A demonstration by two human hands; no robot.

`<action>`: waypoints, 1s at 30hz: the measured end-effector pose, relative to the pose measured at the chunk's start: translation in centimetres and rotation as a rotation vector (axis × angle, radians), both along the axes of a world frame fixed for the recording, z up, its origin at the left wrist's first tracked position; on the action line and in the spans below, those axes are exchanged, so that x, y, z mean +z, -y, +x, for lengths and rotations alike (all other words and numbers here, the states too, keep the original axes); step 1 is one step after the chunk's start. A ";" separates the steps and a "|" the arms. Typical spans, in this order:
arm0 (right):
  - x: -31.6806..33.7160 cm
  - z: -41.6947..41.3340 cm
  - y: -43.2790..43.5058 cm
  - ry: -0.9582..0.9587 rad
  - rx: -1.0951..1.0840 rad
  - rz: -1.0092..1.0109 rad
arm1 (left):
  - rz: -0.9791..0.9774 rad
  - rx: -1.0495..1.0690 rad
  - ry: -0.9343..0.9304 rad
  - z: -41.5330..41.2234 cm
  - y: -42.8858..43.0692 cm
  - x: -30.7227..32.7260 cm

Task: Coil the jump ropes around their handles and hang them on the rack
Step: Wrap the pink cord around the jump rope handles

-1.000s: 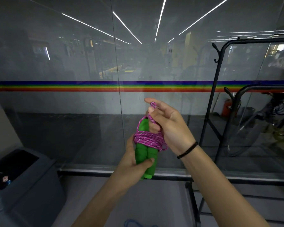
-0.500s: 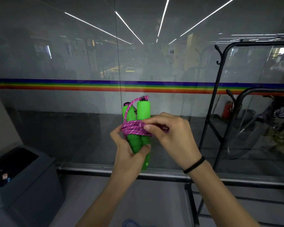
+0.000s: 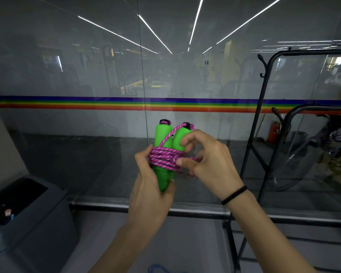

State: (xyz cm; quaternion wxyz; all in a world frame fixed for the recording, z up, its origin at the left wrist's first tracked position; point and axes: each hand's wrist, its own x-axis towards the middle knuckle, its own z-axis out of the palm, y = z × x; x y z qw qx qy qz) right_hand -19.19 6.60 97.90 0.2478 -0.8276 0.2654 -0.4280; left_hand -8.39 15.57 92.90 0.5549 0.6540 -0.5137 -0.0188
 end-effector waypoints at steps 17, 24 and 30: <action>-0.2 0.3 -0.8 -0.165 -0.079 -0.222 | 0.140 0.085 0.095 -0.2 -1.5 0.7; -1.6 1.0 -0.9 -0.038 -0.134 -0.237 | 0.103 0.058 0.002 -0.2 -1.4 0.9; -2.9 2.2 -1.6 0.126 -0.206 -0.229 | 0.033 0.013 -0.059 -0.3 -1.3 0.6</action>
